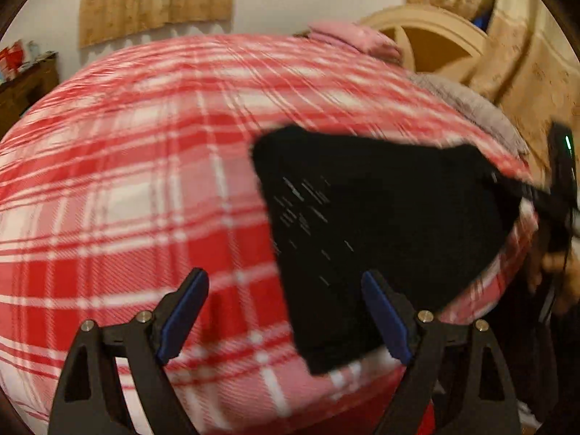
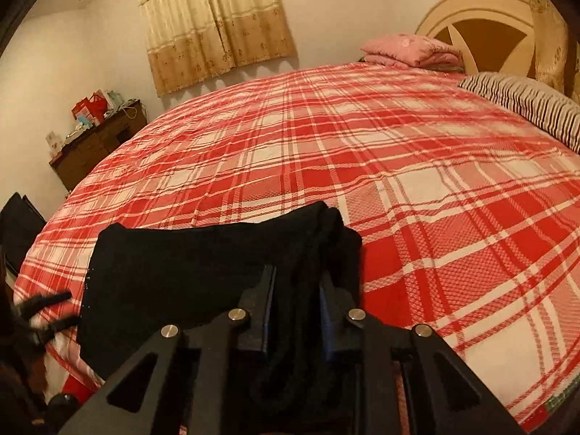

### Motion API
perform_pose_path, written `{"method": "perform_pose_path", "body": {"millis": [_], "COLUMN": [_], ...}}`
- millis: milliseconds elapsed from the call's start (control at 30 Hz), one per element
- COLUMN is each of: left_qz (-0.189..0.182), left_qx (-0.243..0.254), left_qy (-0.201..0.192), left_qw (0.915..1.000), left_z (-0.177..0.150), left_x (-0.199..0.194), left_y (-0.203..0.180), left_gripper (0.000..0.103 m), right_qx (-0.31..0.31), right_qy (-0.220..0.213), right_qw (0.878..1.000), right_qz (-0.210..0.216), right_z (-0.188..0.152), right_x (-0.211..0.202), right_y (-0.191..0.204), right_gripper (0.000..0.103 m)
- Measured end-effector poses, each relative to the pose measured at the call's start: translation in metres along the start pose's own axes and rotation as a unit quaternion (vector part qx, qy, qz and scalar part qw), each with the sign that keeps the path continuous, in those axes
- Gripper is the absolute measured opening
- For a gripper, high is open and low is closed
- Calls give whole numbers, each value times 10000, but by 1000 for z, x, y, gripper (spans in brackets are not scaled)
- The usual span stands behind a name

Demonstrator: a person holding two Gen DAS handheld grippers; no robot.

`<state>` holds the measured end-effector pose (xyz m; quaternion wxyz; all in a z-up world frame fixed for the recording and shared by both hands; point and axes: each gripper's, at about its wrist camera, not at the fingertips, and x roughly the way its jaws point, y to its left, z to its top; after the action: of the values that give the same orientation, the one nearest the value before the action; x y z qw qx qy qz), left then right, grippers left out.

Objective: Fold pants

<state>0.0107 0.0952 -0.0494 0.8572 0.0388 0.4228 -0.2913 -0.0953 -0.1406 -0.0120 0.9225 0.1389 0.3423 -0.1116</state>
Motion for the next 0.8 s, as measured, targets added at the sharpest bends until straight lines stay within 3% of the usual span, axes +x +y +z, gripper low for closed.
{"method": "perform_pose_path", "body": {"millis": [133,267,333,433,467,500,567,600,800], "left_qz": [65,68,196,487,582,634,789,824,782], "left_qx": [352,403,426,339,279,232,70,19,-115], "left_qy": [118,52,-84,-222,-248,-258,-256,-257,-255], "left_qw": [9993,9992,9989,9980,9976,9974,9965,9963,9965], "left_z": [-14,-18,-18,-18,-19,-20,-24,-25,-34], "left_x": [2,-13,-26,-42,-45,-46,-49,-49,-53], "left_y": [-11,-2,8,28,36,41,54,57,67], "left_gripper": [89,89,89,89,89,89,89,89,89], "right_qx": [423,203,23,-433,-491,-399,-193,-154,-47], "right_qy": [-87,-669,-688,-246,-23,387,884,1092,1552], "right_qw": [9991,9973,9970,9879,9816,9675,9455,9360,9248], "right_qz": [35,-201,365,1467,1847,2468,3127,3343,3473], "right_z": [2,3,1,-10,-17,-28,-45,-56,-86], "right_x": [-12,-48,-56,-45,-36,-22,-2,9,46], "right_y": [-5,16,35,84,102,122,147,163,193], "right_gripper": [26,28,29,29,29,29,29,29,29]}}
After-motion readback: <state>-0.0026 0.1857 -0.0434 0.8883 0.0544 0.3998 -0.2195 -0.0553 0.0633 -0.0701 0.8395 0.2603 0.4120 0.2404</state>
